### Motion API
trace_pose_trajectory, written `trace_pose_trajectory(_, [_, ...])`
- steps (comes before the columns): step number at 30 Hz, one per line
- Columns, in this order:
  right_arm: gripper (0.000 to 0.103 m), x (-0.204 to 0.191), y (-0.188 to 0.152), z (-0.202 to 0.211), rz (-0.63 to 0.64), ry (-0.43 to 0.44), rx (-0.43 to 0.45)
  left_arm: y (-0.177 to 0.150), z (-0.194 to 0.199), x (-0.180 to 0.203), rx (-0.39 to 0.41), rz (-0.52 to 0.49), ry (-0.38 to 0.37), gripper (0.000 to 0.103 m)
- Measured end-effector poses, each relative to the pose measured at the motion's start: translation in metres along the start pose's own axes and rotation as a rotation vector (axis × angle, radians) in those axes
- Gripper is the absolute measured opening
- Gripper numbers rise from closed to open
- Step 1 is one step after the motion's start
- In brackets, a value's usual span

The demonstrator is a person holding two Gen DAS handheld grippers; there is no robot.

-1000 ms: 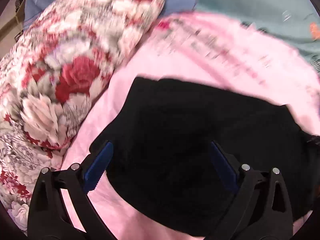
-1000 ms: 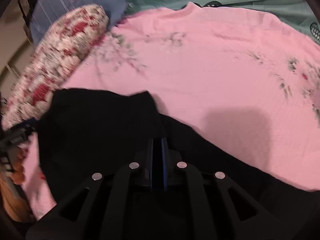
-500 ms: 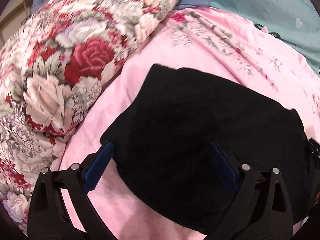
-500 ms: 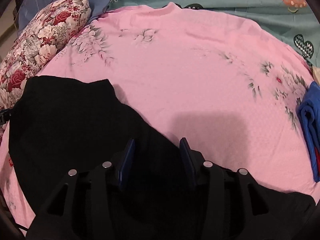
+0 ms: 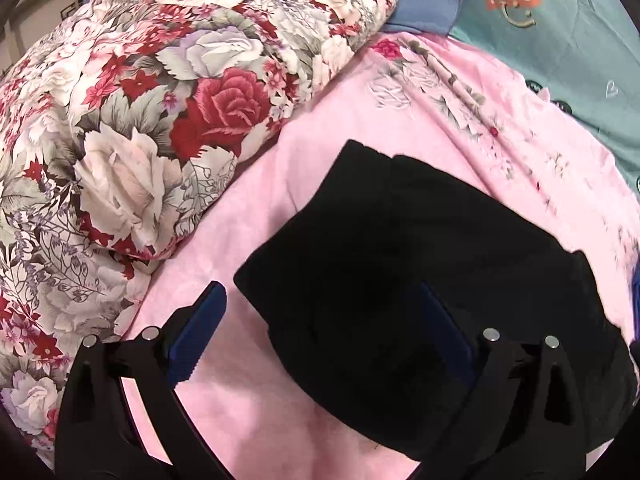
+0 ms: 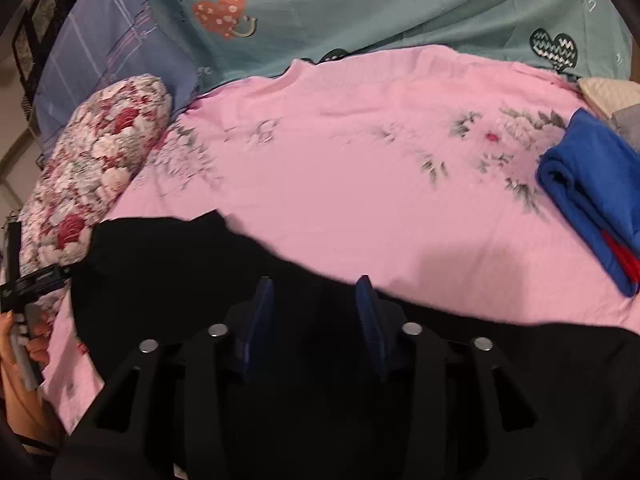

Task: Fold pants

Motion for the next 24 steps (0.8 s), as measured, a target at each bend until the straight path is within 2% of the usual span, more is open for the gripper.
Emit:
trace_pose_trajectory(1, [0.055, -0.002, -0.013, 0.003, 0.009, 0.007, -0.020, -0.003, -0.005, -0.002, -0.017, -0.002, 0.019, 0.097])
trace_pose_trajectory(2, [0.055, 0.004, -0.028, 0.003, 0.009, -0.032, -0.057, -0.007, -0.012, -0.004, -0.044, 0.003, 0.033, 0.097])
trace_pose_trajectory(4, [0.055, 0.037, -0.055, 0.001, -0.054, -0.174, -0.125, -0.014, -0.019, -0.008, -0.082, 0.043, 0.016, 0.097])
trace_pose_trajectory(5, [0.054, 0.058, -0.063, 0.009, -0.096, -0.220, -0.111, -0.015, -0.015, -0.010, -0.077, 0.058, 0.013, 0.097])
trace_pose_trajectory(6, [0.057, 0.075, -0.063, 0.027, -0.136, -0.234, -0.039, -0.015, -0.011, -0.011, -0.066, 0.059, 0.017, 0.096])
trace_pose_trajectory(8, [0.059, 0.111, -0.072, 0.058, -0.258, -0.339, 0.018, -0.015, 0.005, -0.008, -0.027, 0.041, 0.015, 0.096])
trace_pose_trajectory(9, [0.059, 0.123, -0.076, 0.074, -0.322, -0.352, 0.056, -0.014, 0.017, -0.001, 0.003, 0.026, -0.008, 0.096])
trace_pose_trajectory(10, [0.059, 0.128, -0.082, 0.091, -0.382, -0.302, 0.098, -0.015, 0.027, 0.006, 0.025, 0.013, -0.034, 0.096])
trace_pose_trajectory(12, [0.060, 0.121, -0.086, 0.106, -0.390, -0.194, 0.128, -0.019, 0.040, 0.025, 0.054, -0.034, -0.089, 0.097])
trace_pose_trajectory(13, [0.061, 0.115, -0.092, 0.108, -0.390, -0.120, 0.118, -0.022, 0.040, 0.036, 0.059, -0.067, -0.104, 0.097])
trace_pose_trajectory(14, [0.061, 0.115, -0.100, 0.108, -0.398, -0.076, 0.087, -0.026, 0.033, 0.045, 0.053, -0.108, -0.083, 0.097])
trace_pose_trajectory(16, [0.059, 0.140, -0.114, 0.113, -0.436, -0.127, 0.052, -0.034, 0.014, 0.048, -0.004, -0.125, -0.028, 0.096])
trace_pose_trajectory(17, [0.058, 0.153, -0.116, 0.123, -0.465, -0.105, 0.093, -0.037, 0.004, 0.047, -0.039, -0.118, -0.012, 0.095])
trace_pose_trajectory(18, [0.058, 0.164, -0.119, 0.133, -0.497, -0.127, 0.115, -0.039, -0.002, 0.042, -0.056, -0.098, -0.001, 0.094])
trace_pose_trajectory(19, [0.059, 0.184, -0.123, 0.154, -0.528, -0.247, 0.152, -0.040, 0.001, 0.039, -0.049, -0.076, -0.010, 0.094])
trace_pose_trajectory(20, [0.061, 0.195, -0.125, 0.169, -0.542, -0.332, 0.181, -0.038, 0.006, 0.040, -0.037, -0.062, -0.028, 0.094])
trace_pose_trajectory(21, [0.063, 0.204, -0.127, 0.189, -0.562, -0.362, 0.231, -0.038, 0.016, 0.046, -0.024, -0.065, -0.068, 0.094])
trace_pose_trajectory(23, [0.067, 0.209, -0.130, 0.208, -0.596, -0.291, 0.256, -0.039, 0.029, 0.058, -0.027, -0.092, -0.127, 0.095])
trace_pose_trajectory(24, [0.069, 0.215, -0.133, 0.218, -0.615, -0.294, 0.260, -0.042, 0.038, 0.065, -0.023, -0.106, -0.156, 0.096])
Point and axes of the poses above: each gripper's, at about its wrist camera, not at the fingertips, and z roughly against the way its jaws point, x to its right, y to its top, the point moved 10 cm from there along -z, roughly the way its jaws point, and after that the axes turned 7 degrees about y, right-handed, at the moved point
